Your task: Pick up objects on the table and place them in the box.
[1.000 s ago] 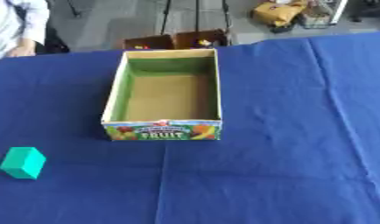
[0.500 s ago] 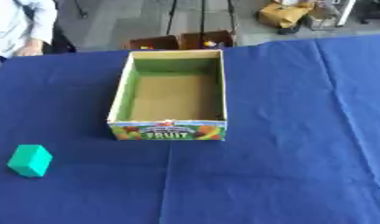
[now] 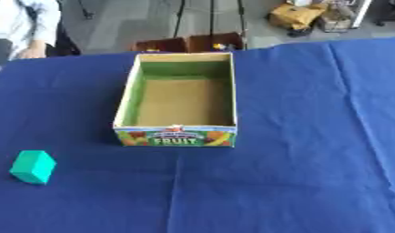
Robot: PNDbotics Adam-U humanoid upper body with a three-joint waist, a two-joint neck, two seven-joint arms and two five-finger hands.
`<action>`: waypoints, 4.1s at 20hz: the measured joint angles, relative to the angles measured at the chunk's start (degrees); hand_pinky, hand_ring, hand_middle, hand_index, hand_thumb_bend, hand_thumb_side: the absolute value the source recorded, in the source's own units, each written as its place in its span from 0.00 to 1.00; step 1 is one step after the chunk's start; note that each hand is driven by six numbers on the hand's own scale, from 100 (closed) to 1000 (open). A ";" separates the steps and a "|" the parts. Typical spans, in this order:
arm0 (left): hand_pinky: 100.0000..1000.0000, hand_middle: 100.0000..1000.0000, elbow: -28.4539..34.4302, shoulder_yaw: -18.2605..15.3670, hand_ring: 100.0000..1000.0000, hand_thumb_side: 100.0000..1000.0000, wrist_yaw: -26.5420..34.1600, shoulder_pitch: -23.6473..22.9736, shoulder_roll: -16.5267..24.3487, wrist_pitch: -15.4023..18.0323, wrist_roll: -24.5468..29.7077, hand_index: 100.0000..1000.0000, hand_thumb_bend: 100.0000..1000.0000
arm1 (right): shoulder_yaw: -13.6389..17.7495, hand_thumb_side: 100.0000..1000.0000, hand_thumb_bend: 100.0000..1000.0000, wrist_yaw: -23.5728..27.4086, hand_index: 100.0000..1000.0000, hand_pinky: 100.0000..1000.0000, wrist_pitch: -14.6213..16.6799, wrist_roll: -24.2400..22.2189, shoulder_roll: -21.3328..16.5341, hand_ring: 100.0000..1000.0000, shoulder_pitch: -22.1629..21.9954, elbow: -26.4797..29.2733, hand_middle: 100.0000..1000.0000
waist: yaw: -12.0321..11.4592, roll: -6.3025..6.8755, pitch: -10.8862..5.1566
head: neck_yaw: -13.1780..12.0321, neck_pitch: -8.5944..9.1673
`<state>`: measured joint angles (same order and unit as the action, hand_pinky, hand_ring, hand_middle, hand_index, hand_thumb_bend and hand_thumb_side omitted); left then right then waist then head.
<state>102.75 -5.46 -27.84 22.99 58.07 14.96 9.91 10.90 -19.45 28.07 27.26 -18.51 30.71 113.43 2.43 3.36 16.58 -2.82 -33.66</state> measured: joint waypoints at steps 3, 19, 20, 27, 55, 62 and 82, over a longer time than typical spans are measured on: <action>0.90 0.95 -2.98 0.72 0.96 1.00 -4.14 2.51 0.95 2.19 6.54 1.00 0.50 | -0.02 0.88 0.00 0.02 0.65 0.61 0.05 -0.06 -0.07 0.62 -0.03 0.00 0.46 | 0.21 -0.03 -0.08 | 0.25 0.00; 0.94 1.00 -9.84 5.55 0.99 0.84 -6.70 5.67 2.10 4.67 33.13 1.00 0.83 | -0.15 0.86 0.00 0.41 0.65 0.61 -0.30 -0.48 -0.44 0.63 -0.53 0.00 0.46 | 0.19 0.44 -0.09 | -0.10 0.77; 0.94 1.00 -10.14 5.76 0.99 0.83 -6.70 5.51 2.11 4.53 33.67 1.00 0.82 | -0.15 0.86 0.00 0.41 0.65 0.61 -0.33 -0.51 -0.44 0.63 -0.53 0.00 0.46 | 0.20 0.43 -0.07 | -0.26 0.81; 0.94 1.00 -12.26 7.69 0.99 0.81 -6.77 4.78 2.11 2.76 35.77 1.00 0.82 | -0.05 0.87 0.00 0.42 0.65 0.61 -0.37 -0.55 -0.44 0.63 -0.52 0.00 0.46 | 0.36 0.09 0.11 | -3.02 0.91; 0.74 0.90 -22.53 14.67 0.79 0.67 -11.86 3.70 0.13 1.69 36.84 1.00 0.63 | 0.04 0.85 0.00 0.77 0.65 0.61 -0.39 -0.58 -0.41 0.63 -0.45 0.00 0.45 | 1.11 -0.35 1.52 | -4.81 1.78; 0.72 0.86 -24.86 15.78 0.77 0.64 -11.28 3.13 -0.81 1.79 36.74 1.00 0.55 | 0.12 0.84 0.00 0.90 0.65 0.61 -0.40 -0.58 -0.40 0.63 -0.42 0.00 0.45 | 1.49 -0.48 1.79 | -4.81 2.03; 0.66 0.73 -25.03 15.67 0.71 0.65 -13.93 3.43 -1.40 1.76 36.78 0.87 0.41 | 0.39 0.83 0.00 0.91 0.65 0.62 -0.44 -0.51 -0.37 0.63 -0.33 0.00 0.45 | 1.84 -0.47 2.04 | -4.83 2.52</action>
<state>77.72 10.21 -41.76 26.42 56.66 16.72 46.69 11.29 -18.54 27.64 26.75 -18.87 30.39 113.43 4.27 2.89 18.62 -7.65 -31.13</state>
